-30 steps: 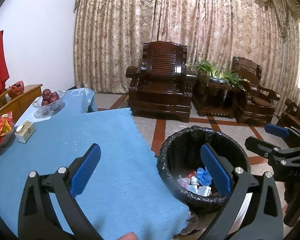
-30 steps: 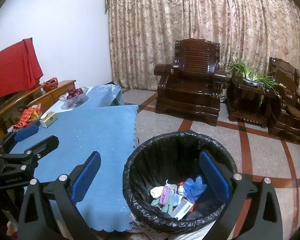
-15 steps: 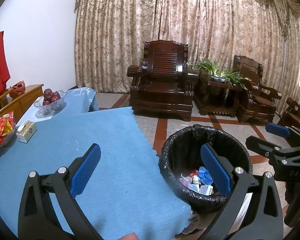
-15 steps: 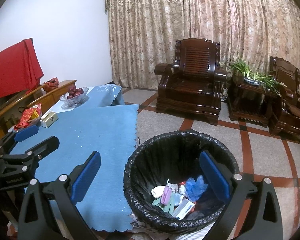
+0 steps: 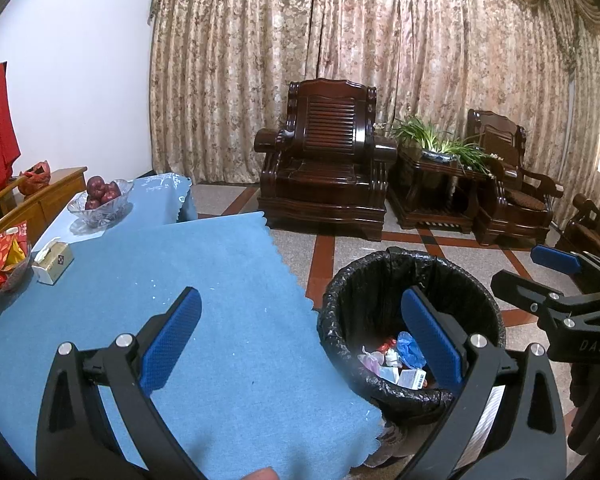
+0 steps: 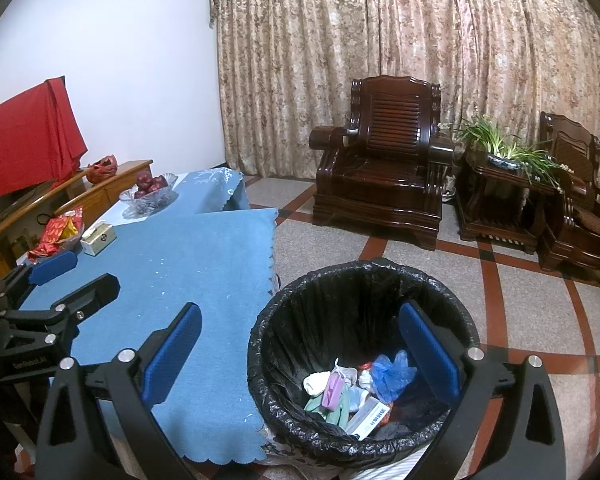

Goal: Collect trash

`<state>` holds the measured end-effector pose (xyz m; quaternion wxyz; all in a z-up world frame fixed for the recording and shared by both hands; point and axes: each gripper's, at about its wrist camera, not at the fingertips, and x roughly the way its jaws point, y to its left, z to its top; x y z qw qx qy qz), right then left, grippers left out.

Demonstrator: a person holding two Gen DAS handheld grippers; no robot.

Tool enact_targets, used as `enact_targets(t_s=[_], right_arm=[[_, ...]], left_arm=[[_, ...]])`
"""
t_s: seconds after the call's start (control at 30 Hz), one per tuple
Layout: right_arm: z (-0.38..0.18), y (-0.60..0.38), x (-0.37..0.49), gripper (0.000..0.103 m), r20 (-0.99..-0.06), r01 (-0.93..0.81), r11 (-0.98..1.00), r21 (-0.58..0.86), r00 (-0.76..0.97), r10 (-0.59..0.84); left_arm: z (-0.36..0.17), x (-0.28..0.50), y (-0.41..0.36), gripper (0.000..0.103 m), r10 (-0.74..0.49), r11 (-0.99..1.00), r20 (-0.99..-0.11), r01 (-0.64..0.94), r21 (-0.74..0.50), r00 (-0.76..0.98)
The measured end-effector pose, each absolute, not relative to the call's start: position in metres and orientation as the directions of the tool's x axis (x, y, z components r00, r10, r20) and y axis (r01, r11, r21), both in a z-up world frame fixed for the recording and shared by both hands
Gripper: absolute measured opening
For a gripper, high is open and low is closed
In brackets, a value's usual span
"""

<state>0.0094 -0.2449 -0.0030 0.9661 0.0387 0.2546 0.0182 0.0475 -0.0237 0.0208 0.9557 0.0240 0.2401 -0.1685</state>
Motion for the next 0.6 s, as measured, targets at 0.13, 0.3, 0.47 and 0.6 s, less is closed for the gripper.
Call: enact_targets(t_s=[0.13,0.3,0.47,0.6], right_arm=[[-0.0031,-0.2446,0.0095,0.097,-0.492,-0.015,0.996,0.085,0.869,0.055],[-0.0036,-0.2422,0.0096,0.097,-0.493,-0.017,0.996,0.086,0.868,0.057],[-0.0036,-0.2419,0.0096,0.097,-0.494,-0.015,0.996,0.085,0.868,0.056],[-0.0043,-0.2386,0.0093,0.097,-0.495,-0.016,0.996,0.085,0.867,0.056]], left_arm=[[0.021,0.0476,-0.0236,0.097,-0.31,0.942,-0.468,0.334,-0.034,0.828],[0.0219,0.0477,-0.0238,0.097,-0.311,0.942,-0.469,0.334,-0.035,0.827],[0.0209,0.0472,-0.0235,0.097,-0.311,0.942,-0.47,0.334,-0.035,0.826],[0.0208,0.0471,-0.0232,0.097,-0.313,0.941,-0.472,0.335,-0.038,0.824]])
